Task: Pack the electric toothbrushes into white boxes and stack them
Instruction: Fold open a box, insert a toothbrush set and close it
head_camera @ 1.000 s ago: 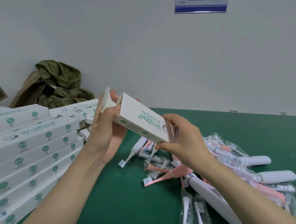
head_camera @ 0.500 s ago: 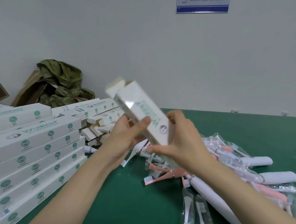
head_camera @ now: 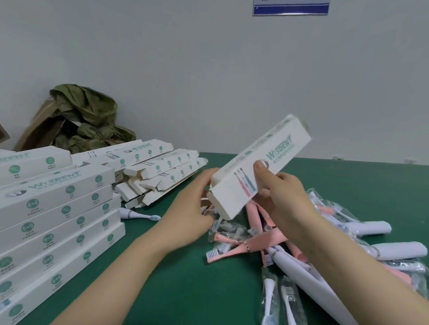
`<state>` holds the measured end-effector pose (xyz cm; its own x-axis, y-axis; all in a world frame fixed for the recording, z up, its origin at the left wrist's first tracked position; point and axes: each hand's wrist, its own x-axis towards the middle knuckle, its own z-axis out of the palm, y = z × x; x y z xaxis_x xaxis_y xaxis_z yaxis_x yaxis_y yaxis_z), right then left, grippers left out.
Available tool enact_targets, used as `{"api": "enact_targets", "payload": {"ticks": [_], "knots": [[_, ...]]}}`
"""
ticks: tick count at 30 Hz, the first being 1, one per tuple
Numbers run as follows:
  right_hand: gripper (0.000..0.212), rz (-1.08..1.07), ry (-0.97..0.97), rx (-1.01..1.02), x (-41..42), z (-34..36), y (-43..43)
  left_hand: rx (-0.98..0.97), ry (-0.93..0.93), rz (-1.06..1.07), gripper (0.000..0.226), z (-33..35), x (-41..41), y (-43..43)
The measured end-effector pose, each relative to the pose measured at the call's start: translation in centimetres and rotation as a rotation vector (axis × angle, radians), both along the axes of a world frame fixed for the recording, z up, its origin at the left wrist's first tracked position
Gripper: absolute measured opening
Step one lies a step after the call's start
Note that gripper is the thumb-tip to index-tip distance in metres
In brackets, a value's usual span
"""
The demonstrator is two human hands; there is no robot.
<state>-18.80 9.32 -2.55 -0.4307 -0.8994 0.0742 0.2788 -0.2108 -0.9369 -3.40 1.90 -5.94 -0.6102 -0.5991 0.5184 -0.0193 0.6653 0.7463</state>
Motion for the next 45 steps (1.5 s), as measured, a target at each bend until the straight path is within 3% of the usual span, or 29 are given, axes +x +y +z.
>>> {"api": "enact_targets", "payload": {"ticks": [3, 6, 9, 12, 14, 16, 18, 21, 25, 30, 33, 37, 45], "knots": [[0.029, 0.086, -0.175, 0.027, 0.5, -0.2, -0.1, -0.047, 0.098, -0.002, 0.085, -0.2, -0.7, 1.0], [0.029, 0.264, -0.266, 0.097, 1.1, -0.2, 0.0, -0.172, 0.318, 0.133, 0.069, 0.6, -0.7, 1.5], [0.031, 0.419, 0.007, 0.185, 1.3, 0.1, 0.3, -0.465, 0.365, 0.262, 0.055, 1.7, -0.2, 2.0], [0.021, 0.489, 0.091, 0.171, 1.6, 0.4, 0.6, -0.498, 0.358, 0.161, 0.059, 2.0, -0.1, 2.8], [0.026, 0.391, 0.217, 0.198, 1.9, 0.2, 0.6, -0.572, 0.344, 0.221, 0.067, 1.9, -0.3, 3.0], [0.025, 0.16, 0.432, 0.166, 1.7, -0.2, 0.6, -0.553, 0.326, 0.287, 0.064, 1.7, -0.4, 2.7], [0.029, 0.055, 0.487, 0.015, 1.9, 0.2, 0.2, -0.521, 0.287, 0.345, 0.061, 1.6, -0.3, 2.3], [0.047, 0.171, 0.377, -0.25, 2.3, 0.1, 0.0, -0.492, 0.208, 0.423, 0.062, 1.1, -0.1, 1.5], [0.038, 0.14, 0.538, -0.368, 3.0, -1.0, 0.0, -0.472, 0.163, 0.464, 0.062, 0.7, -0.1, 1.1], [0.038, 0.02, 0.681, -0.421, 3.2, -1.3, 0.5, -0.509, 0.089, 0.413, 0.049, 0.7, -0.2, 1.3], [0.037, -0.055, 0.812, -0.435, 3.3, -1.4, 0.6, -0.472, 0.137, 0.416, 0.043, 0.7, -0.4, 1.6], [0.04, -0.013, 0.668, -0.462, 2.9, -0.8, 0.4, -0.349, 0.17, 0.44, 0.067, 0.9, -0.2, 1.7], [0.035, 0.019, 0.757, -0.427, 3.0, -1.5, 0.2, -0.401, 0.183, 0.447, 0.045, 0.8, -1.0, 2.4]]}}
